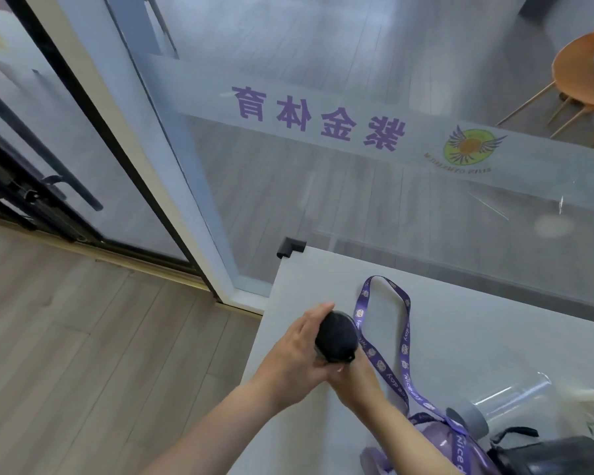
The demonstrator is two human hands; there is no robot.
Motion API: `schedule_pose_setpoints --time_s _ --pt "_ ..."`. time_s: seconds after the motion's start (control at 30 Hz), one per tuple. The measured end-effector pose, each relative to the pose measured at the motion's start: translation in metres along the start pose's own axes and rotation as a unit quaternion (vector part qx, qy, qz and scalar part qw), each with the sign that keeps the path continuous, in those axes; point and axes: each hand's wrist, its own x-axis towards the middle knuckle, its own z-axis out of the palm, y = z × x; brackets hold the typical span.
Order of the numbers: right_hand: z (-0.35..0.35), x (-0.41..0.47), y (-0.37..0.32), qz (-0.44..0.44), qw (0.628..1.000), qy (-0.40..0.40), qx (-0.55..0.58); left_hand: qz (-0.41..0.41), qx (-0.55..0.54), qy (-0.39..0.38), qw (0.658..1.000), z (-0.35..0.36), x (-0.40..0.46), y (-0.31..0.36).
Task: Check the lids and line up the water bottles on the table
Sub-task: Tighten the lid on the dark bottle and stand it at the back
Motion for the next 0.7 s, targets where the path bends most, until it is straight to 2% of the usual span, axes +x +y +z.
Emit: schedule_pose_setpoints --time_s 0.27,0.57,0.7 --pt "-0.016 0.078 -0.019 -0.021 0.999 0.007 0.023 -0.017 -0.029 0.055 0.998 -0.022 0.075 -0.010" --pt "-0.027 0.150 -0.050 -0.061 0.996 0.012 0.058 -0.023 -0.033 0.080 0.996 -0.051 0.144 -0.022" --pt "-0.029 0.166 -0.057 -0.050 0.997 0.004 0.057 -0.027 -0.043 0.088 0.995 -0.056 0.159 -0.024"
